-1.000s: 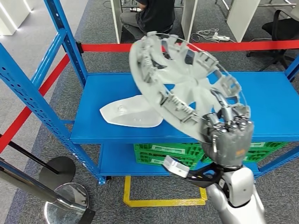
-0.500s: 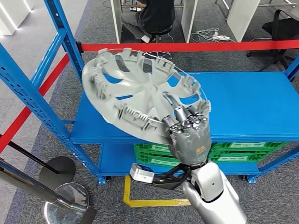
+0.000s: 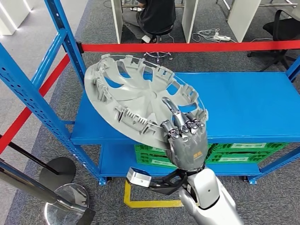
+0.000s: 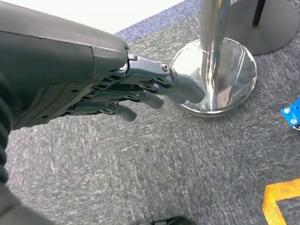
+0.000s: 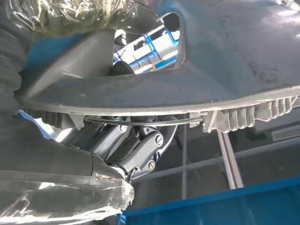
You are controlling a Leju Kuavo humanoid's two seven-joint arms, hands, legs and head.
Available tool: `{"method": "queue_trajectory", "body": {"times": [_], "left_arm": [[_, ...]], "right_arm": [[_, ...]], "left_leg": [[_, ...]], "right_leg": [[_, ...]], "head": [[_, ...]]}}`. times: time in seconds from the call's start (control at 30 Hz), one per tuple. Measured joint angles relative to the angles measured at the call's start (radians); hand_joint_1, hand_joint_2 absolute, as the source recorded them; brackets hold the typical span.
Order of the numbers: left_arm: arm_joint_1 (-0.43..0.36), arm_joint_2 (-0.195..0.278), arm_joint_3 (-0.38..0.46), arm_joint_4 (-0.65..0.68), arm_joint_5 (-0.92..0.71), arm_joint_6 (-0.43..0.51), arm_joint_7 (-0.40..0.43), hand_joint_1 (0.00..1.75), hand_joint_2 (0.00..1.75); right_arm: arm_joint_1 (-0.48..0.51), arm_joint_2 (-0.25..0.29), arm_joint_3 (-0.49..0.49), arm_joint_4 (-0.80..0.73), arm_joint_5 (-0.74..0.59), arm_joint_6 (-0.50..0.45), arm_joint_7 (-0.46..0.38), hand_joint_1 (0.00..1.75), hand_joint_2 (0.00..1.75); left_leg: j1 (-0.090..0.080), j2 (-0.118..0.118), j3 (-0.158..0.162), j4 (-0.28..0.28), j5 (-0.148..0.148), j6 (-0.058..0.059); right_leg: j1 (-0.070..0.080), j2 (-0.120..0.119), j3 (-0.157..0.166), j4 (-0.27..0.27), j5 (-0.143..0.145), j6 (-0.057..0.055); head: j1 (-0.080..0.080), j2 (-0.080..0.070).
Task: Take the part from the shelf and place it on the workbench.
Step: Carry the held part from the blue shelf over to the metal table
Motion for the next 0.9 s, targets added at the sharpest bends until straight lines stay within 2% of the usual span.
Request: {"method": "queue_trajectory", "body": {"times": [0.23,0.6,0.9], "left_arm": [[0.005,-0.005,0.0,0.0,-0.003,0.036,0.01,0.0,1.75],[0.006,-0.006,0.001,0.0,-0.003,0.037,0.01,0.0,1.75],[0.009,-0.007,0.001,0.0,-0.003,0.037,0.011,0.0,1.75]], "right_arm": [[0.076,0.019,-0.024,-0.07,-0.044,-0.003,-0.044,1.75,1.75],[0.095,0.027,-0.036,-0.095,-0.05,-0.003,-0.051,1.75,1.75],[0.115,0.051,-0.064,-0.109,-0.123,-0.004,-0.128,1.75,1.75]], "left_leg": [[0.0,0.0,0.0,0.0,0.0,0.0],[0.0,0.0,0.0,0.0,0.0,0.0],[0.0,0.0,0.0,0.0,0.0,0.0]], "right_leg": [[0.0,0.0,-0.001,0.0,0.0,0.0],[0.0,0.001,0.0,0.0,0.0,0.0],[0.0,0.001,-0.001,0.0,0.0,0.0]], "head": [[0.0,0.0],[0.0,0.0],[0.0,0.0]]}}
